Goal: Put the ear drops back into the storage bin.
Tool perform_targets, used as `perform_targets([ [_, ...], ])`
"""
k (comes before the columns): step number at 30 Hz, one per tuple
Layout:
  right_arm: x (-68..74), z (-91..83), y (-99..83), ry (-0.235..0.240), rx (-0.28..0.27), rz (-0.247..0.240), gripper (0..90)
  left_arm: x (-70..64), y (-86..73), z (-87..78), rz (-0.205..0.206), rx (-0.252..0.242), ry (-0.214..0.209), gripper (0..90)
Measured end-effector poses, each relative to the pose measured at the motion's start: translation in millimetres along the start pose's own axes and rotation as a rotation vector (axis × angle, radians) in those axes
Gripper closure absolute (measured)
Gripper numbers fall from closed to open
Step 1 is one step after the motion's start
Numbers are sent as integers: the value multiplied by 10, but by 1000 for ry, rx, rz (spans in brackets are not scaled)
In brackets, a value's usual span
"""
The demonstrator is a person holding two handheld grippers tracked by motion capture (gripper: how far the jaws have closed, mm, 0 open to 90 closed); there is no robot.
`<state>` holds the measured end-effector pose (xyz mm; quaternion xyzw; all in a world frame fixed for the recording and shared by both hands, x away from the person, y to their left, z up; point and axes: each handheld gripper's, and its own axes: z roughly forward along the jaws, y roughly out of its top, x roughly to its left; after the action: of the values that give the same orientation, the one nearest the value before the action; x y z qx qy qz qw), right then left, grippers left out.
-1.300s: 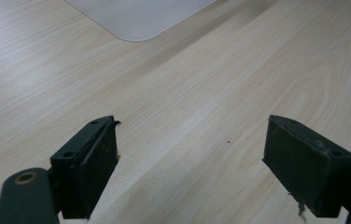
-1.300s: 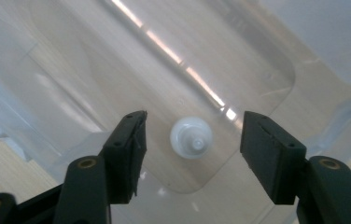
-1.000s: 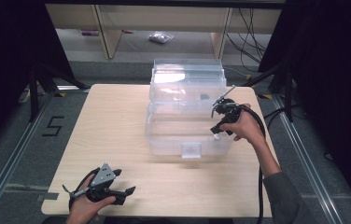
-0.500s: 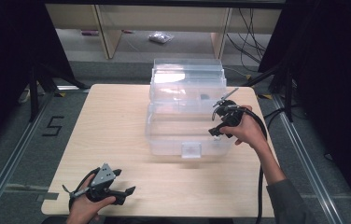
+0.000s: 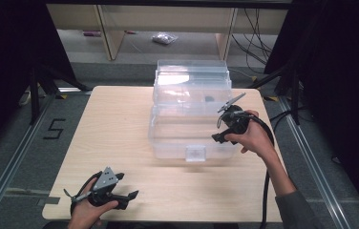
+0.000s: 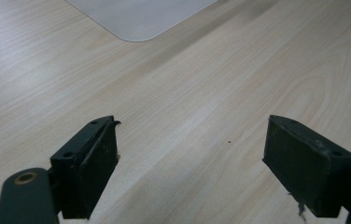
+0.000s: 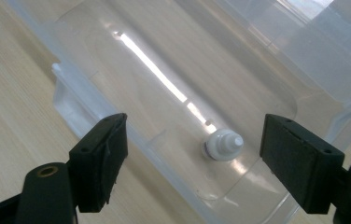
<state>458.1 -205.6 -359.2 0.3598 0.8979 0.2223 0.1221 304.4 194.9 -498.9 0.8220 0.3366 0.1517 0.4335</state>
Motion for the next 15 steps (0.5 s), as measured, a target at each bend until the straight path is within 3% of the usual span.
perform_targets([
  [5,60,-42,-25,3,-28,-6,241,-1,0,0,1,1,1,170],
  [11,110,-54,-49,13,-50,-50,240,-1,0,0,0,2,1,170],
  [13,139,-77,-56,14,-50,-32,240,-1,0,0,0,0,0,170],
  [15,147,-67,-67,14,-57,-59,239,1,0,-1,2,1,0,170],
])
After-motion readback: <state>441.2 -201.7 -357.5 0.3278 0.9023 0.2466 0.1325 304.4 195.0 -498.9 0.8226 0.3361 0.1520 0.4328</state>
